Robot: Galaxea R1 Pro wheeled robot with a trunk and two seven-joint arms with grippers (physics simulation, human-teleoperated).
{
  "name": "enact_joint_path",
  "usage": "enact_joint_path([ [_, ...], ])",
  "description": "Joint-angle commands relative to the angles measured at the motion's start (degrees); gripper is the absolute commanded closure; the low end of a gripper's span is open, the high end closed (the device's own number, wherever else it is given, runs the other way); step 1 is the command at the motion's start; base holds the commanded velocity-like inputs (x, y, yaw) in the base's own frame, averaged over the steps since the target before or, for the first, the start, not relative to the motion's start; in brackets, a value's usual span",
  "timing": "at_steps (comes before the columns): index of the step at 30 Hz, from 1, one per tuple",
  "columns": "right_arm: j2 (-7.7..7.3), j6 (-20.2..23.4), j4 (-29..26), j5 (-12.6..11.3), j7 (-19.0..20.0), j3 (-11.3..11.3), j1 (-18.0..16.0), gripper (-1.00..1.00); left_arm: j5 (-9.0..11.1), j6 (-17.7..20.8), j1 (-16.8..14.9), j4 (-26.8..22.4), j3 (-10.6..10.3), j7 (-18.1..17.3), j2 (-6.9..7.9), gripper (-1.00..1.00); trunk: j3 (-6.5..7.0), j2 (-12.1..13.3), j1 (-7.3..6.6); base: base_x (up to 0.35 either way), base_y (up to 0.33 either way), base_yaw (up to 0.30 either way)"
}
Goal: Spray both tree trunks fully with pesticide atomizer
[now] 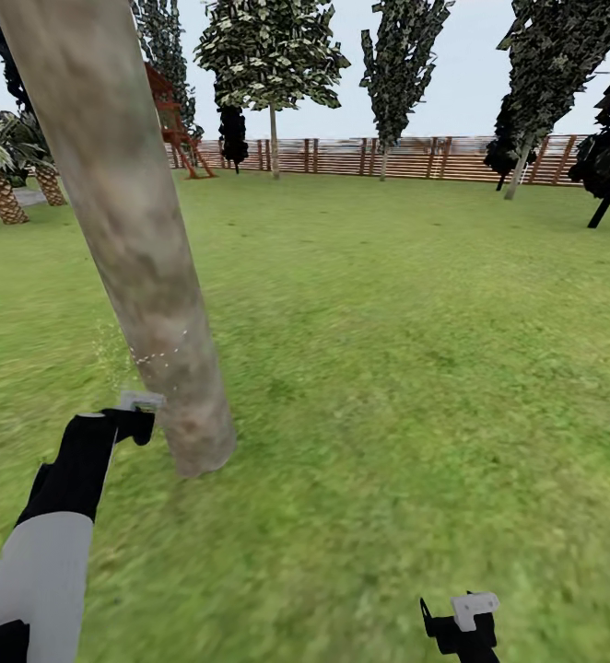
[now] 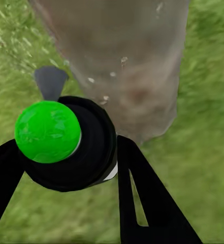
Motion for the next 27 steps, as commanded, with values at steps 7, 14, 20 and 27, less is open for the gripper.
enact_joint_path([
  [7,0.0,0.0,0.0,0.0,0.0,0.02,0.0,-1.0,0.18,0.01,1.25,1.04,-0.27,-0.12,-6.34,1.0,0.01,0.0,0.0,0.0,0.0,0.0],
  [14,0.0,0.0,0.0,0.0,0.0,0.04,0.0,-1.0,-0.32,0.11,1.16,1.03,-0.17,-8.84,-0.52,1.0,0.01,0.0,0.0,0.0,0.0,0.0],
  [20,0.0,0.0,0.0,0.0,0.0,0.04,0.0,-1.0,-0.2,3.07,0.58,0.17,-4.67,-9.67,-1.91,1.0,0.01,0.0,0.0,0.0,0.0,0.006],
  [27,0.09,0.0,0.0,0.0,0.0,0.04,0.0,-1.0,-0.09,4.77,1.23,-1.18,-2.74,-9.34,-1.17,1.0,0.01,0.0,0.0,0.0,-0.032,0.206],
])
